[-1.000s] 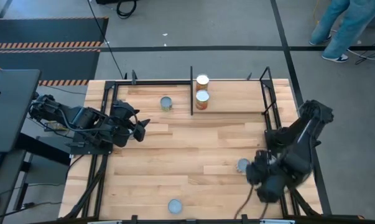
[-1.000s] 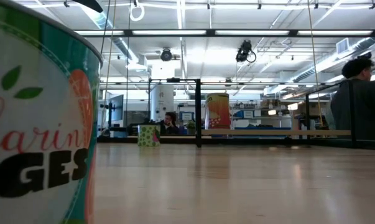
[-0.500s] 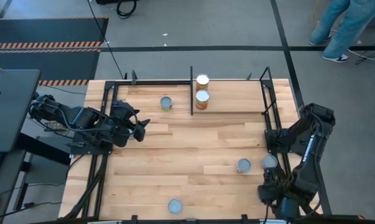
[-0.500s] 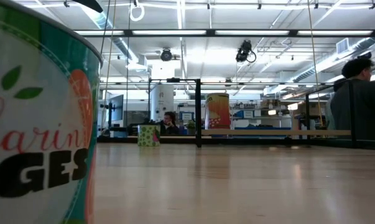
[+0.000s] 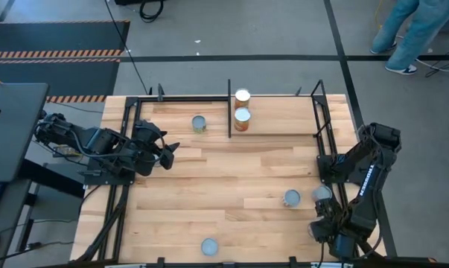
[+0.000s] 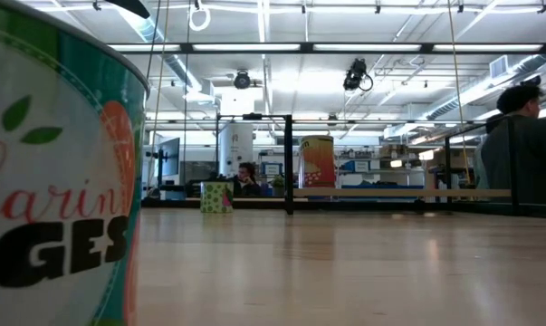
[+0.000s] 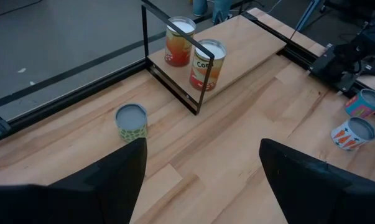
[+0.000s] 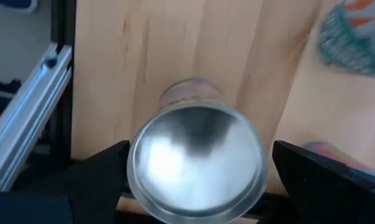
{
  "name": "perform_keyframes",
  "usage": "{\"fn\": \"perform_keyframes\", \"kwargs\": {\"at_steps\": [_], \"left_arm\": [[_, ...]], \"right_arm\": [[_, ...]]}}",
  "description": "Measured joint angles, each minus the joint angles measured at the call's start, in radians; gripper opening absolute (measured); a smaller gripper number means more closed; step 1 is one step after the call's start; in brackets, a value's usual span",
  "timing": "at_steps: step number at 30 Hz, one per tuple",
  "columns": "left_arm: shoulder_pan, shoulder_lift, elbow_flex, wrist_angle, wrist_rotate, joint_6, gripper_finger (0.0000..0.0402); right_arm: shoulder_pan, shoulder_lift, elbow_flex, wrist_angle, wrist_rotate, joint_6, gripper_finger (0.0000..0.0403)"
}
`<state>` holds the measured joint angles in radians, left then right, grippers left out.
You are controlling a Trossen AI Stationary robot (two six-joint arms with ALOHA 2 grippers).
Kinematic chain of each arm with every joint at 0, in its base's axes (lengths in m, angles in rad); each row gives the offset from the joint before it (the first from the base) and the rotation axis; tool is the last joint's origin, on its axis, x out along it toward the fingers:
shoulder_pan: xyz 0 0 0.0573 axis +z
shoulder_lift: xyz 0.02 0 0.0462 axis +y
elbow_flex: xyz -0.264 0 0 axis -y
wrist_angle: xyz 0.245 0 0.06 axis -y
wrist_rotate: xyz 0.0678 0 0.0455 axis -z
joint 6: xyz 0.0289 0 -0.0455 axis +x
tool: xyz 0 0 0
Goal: Pick and place cans onto a shelf
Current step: Put the bottom big blue can on the shelf
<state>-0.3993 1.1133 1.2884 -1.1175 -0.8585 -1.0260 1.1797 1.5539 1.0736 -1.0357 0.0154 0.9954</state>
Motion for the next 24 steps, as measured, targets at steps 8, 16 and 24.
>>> {"fn": "perform_keyframes", "kwargs": {"at_steps": [8,16,24], "left_arm": [[0.000,0.000,0.000,0.000,0.000,0.000,0.0318],[0.000,0.000,0.000,0.000,0.000,0.000,0.0318],[0.000,0.000,0.000,0.000,0.000,-0.001,0.0318]], "right_arm": [[-0.002,0.000,-0.071,0.072,-0.060,0.025,0.0370],[-0.066,-0.014,-0.014,0.048,-0.054,-0.024,0.0311],[-0.287,-0.155,0.183,-0.150,0.039,-0.123,0.0312]]}}
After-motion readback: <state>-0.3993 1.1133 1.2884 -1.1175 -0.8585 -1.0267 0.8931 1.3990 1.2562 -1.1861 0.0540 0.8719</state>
